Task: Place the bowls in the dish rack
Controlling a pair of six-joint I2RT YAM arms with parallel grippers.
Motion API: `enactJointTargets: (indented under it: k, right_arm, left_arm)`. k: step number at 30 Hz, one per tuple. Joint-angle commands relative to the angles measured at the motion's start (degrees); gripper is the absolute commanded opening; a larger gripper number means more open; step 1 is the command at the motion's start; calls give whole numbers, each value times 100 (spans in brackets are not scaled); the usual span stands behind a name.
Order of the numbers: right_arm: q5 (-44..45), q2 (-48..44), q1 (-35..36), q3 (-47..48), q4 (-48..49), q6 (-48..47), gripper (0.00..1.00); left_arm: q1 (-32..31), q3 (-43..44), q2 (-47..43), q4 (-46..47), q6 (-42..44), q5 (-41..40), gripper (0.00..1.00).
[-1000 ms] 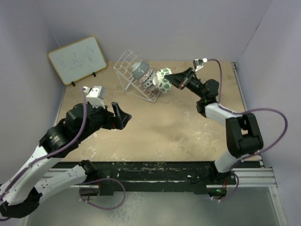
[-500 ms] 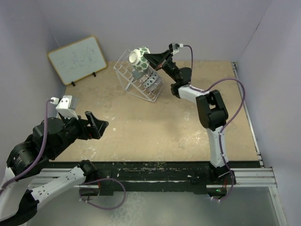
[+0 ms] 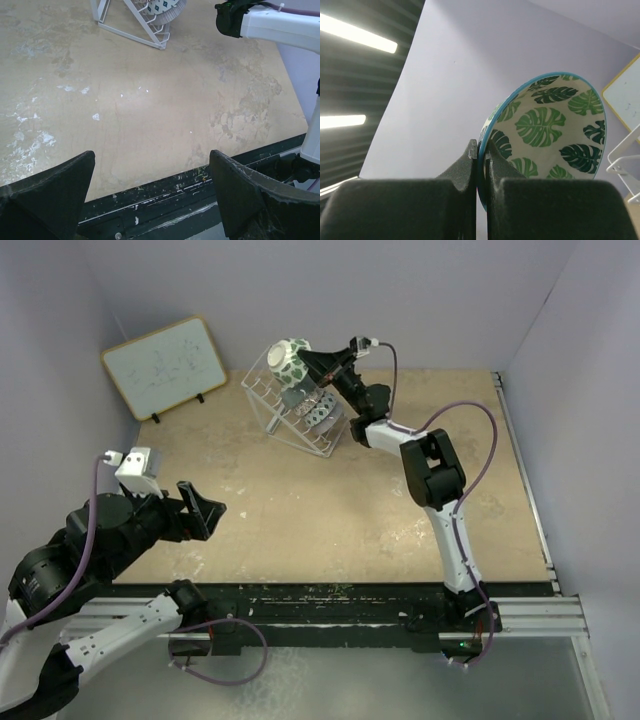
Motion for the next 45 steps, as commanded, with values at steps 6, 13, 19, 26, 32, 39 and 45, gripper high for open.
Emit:
enactJointTargets:
  k: [6, 13, 19, 26, 32, 39, 45]
  right_arm:
    - [709, 66, 181, 210, 444, 205, 0]
    - [1045, 11, 228, -51, 308, 210, 0]
    - [1189, -21, 237, -224, 198, 201, 0]
    - [1197, 26, 237, -301, 140, 201, 0]
    - [1151, 127, 237, -100, -51, 164, 0]
    - [1199, -12, 237, -305, -275, 37, 0]
    - [1318, -148, 237, -471, -528, -84, 0]
  left_arm:
    - [-16, 164, -67, 45, 149, -87, 99]
    - [-16, 155, -84, 39, 152, -69, 99]
    - [-16, 131, -86, 42, 168, -83, 99]
    - [-16, 128, -93, 51, 176, -75, 99]
    - [-16, 132, -108, 12, 171, -84, 99]
    - [-16, 129, -103, 4, 163, -92, 99]
    - [-12, 111, -122, -3, 150, -106, 99]
